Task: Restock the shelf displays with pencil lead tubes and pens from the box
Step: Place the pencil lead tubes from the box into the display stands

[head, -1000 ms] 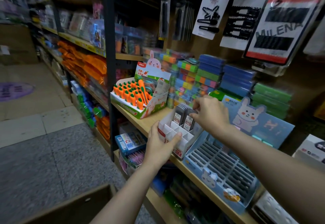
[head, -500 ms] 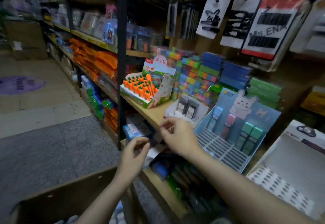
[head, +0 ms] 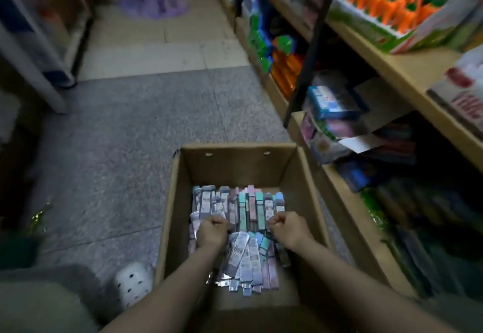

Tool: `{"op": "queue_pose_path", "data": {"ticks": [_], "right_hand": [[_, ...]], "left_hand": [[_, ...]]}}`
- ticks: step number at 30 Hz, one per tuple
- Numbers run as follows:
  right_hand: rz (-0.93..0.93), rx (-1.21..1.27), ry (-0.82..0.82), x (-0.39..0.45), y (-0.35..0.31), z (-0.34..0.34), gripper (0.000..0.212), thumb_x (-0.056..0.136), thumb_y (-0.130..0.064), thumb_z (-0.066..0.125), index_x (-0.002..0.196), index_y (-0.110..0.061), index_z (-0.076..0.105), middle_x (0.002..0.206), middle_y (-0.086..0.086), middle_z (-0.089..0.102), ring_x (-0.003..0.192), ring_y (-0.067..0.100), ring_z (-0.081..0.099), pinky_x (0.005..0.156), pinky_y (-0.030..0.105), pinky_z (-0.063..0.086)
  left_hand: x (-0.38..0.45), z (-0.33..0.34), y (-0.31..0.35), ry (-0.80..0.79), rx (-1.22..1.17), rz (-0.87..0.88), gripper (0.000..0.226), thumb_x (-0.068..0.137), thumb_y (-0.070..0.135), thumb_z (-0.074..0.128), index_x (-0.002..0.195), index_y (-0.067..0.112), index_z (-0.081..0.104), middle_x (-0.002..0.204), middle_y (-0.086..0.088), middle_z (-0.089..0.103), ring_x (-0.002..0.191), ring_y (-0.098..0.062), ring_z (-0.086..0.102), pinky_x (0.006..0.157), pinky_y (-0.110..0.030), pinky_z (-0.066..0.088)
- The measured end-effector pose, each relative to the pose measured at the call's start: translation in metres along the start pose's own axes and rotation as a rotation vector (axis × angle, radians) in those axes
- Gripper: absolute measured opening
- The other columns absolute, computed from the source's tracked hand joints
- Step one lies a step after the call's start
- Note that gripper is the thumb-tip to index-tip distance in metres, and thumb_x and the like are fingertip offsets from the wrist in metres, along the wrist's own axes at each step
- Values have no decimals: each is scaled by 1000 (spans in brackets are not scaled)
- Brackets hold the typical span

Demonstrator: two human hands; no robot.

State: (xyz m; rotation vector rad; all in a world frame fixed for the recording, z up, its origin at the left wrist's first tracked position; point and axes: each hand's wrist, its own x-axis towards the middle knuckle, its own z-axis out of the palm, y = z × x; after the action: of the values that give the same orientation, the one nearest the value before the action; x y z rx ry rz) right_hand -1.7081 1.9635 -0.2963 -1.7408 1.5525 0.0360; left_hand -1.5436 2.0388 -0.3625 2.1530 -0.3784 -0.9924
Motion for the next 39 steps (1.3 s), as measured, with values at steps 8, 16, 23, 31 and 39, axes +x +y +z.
{"op": "queue_pose_path", "data": {"ticks": [8, 16, 23, 31, 39], "right_hand": [[64, 55, -7, 48, 18, 52, 15, 89, -9, 65, 104, -13, 66, 106, 4, 68, 100, 17, 62, 89, 26, 51], [25, 29, 36, 56, 36, 69, 19, 93, -9, 55, 107, -12, 67, 98, 1, 66, 83, 11, 58, 62, 6, 41], [97, -55, 122, 62, 26, 52, 13, 89, -12, 57, 93, -19, 67, 100, 4, 69, 91, 22, 65, 80, 31, 56], [-122, -390, -135, 109, -4, 37, 97, 72, -20, 84, 149, -29, 27, 146, 11, 31, 131, 33, 42, 108, 43, 42], [-86, -450, -148, 130, -15, 45, 100, 58, -18, 92, 141, -24, 35, 141, 13, 30, 131, 33, 39, 108, 42, 41]], "left_hand": [[10, 19, -20, -322, 319, 172, 38, 71, 24, 85, 103, 15, 65, 92, 1, 66, 82, -16, 59, 70, -25, 46], [20, 28, -29, -265, 341, 314, 39, 67, 19, 87, 102, 21, 68, 87, 10, 61, 83, -16, 59, 67, -22, 42], [26, 24, -11, -101, 65, 352, 13, 96, 24, 58, 102, 14, 64, 91, -1, 68, 85, -17, 63, 69, -26, 49], [37, 23, 13, -245, -360, 78, 20, 104, 31, 38, 117, 20, 49, 84, -11, 61, 66, -20, 60, 50, -26, 47], [42, 36, 12, -380, -442, -40, 28, 103, 21, 42, 130, 26, 41, 90, -11, 61, 64, -18, 58, 55, -33, 51]]}}
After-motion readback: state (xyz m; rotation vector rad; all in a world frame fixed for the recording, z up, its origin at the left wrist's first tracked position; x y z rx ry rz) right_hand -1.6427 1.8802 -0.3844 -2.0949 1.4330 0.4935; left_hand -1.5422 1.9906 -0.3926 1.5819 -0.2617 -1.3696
